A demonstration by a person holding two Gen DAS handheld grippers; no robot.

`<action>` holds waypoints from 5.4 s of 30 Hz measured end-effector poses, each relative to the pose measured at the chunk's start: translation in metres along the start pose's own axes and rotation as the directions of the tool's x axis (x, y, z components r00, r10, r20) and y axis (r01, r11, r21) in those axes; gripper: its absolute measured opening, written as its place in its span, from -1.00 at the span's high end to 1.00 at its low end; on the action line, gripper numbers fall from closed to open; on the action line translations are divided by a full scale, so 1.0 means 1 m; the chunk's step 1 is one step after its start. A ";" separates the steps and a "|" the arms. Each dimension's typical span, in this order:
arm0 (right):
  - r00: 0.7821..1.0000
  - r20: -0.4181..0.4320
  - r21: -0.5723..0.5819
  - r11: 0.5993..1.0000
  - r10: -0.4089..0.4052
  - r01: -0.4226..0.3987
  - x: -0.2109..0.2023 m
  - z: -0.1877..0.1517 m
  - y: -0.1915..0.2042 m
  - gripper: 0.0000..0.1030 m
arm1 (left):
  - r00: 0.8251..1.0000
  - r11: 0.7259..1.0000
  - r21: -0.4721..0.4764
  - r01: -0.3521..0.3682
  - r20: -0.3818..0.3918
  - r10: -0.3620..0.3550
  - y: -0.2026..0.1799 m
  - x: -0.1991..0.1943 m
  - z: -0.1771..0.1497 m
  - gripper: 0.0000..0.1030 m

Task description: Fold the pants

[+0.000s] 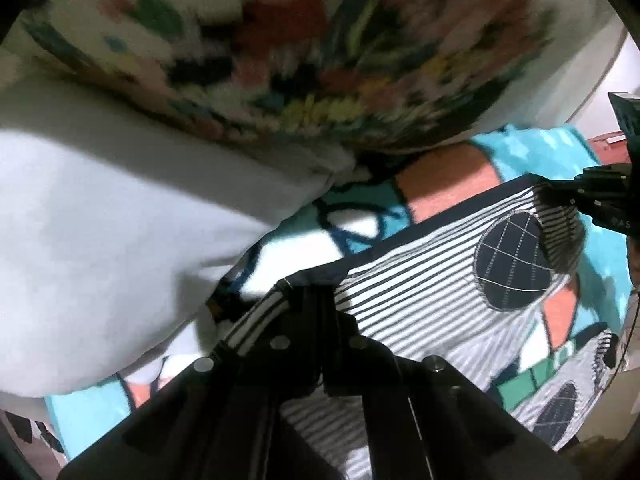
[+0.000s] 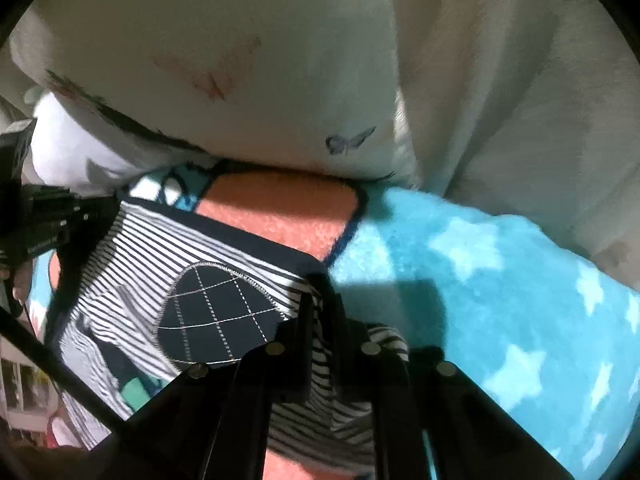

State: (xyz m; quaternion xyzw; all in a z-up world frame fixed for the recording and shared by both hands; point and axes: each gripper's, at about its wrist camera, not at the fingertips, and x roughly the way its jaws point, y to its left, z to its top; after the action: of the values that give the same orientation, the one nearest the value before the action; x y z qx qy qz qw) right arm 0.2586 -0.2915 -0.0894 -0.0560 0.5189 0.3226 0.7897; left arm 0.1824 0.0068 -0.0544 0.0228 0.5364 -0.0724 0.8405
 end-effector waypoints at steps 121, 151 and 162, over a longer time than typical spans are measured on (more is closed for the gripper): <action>0.941 0.184 0.673 0.734 -0.284 0.090 -0.105 -0.158 -0.022 -0.04 | 0.998 0.909 -0.417 0.025 -0.044 -0.048 0.045 -0.121 -0.205 0.36; 0.968 0.252 0.638 0.756 -0.024 -0.147 -0.072 -0.209 -0.009 -0.10 | 0.791 0.796 0.216 0.565 -0.415 -0.449 -0.313 0.072 0.033 0.23; 0.959 0.283 0.556 0.815 -0.001 -0.163 -0.093 -0.181 0.008 0.65 | 0.801 0.798 0.157 0.582 -0.284 -0.527 -0.268 0.028 0.041 0.69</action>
State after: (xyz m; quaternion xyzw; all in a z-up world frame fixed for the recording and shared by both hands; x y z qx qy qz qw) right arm 0.0890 -0.4043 -0.0899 0.2511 0.4812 0.1896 0.8182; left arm 0.1919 -0.2656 -0.0521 -0.0283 0.5986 -0.3769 0.7063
